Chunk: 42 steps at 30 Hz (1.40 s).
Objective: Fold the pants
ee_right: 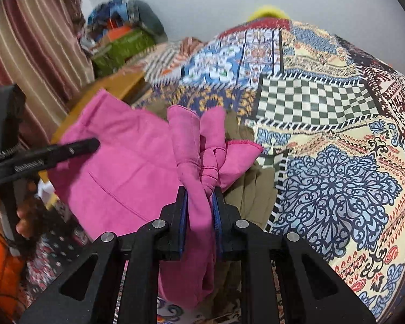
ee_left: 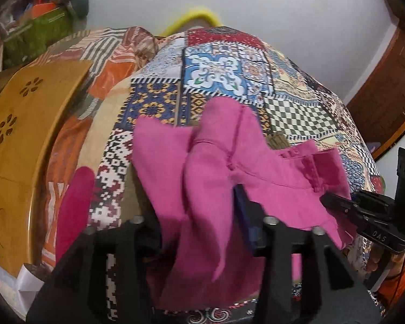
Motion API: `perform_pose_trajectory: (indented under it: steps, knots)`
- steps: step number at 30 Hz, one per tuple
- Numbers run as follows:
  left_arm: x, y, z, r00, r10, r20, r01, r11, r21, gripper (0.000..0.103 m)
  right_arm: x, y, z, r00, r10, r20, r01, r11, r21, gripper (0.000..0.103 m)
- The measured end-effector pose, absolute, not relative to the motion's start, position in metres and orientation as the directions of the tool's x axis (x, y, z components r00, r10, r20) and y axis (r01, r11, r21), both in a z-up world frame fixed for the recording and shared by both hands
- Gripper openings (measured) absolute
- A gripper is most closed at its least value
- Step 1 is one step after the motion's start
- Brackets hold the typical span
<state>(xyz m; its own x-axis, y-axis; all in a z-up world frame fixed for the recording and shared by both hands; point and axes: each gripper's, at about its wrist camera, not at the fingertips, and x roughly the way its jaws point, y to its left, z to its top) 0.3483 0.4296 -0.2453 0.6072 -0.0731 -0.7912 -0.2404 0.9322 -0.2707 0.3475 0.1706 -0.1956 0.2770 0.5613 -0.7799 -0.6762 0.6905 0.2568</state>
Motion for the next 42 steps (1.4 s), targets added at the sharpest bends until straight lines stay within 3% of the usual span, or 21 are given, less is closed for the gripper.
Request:
perform_pose_trajectory:
  steps: [2,6,14,19,33,42]
  knots:
    - [0.347,0.439,-0.250,0.593,-0.067,-0.802,-0.281,0.916,-0.285,0.073,0.350,0.170,-0.196,0.256,0.555,-0.791,-0.673,0.690,0.267,0.021]
    - [0.337,0.457,-0.249,0.599,-0.110,-0.793,-0.322,0.874,-0.364,0.073,0.354,0.167,-0.195,0.243,0.545,-0.802,-0.655,0.702,0.279,0.030]
    - [0.314,0.439,-0.203,0.613,0.031,-0.789,-0.332,0.917,-0.222,0.073,0.344,0.155,-0.163,0.302,0.539,-0.786,-0.678,0.701,0.220,0.034]
    - [0.291,0.407,-0.152,0.663,0.075,-0.745,-0.297,0.940,-0.170,0.073,0.320,0.134,-0.114,0.366,0.594,-0.717,-0.696,0.686,0.213,0.034]
    - [0.146,0.261,0.030,0.891,0.118,-0.438,-0.174,0.981,-0.088,0.073,0.194,0.038,0.041,0.548,0.730,-0.407,-0.746,0.647,0.156,0.034]
    - [0.041,0.190,0.078,0.952,0.139,-0.274,-0.174,0.979,-0.107,0.074,0.102,-0.021,0.081,0.608,0.753,-0.250,-0.755,0.646,0.111,0.035]
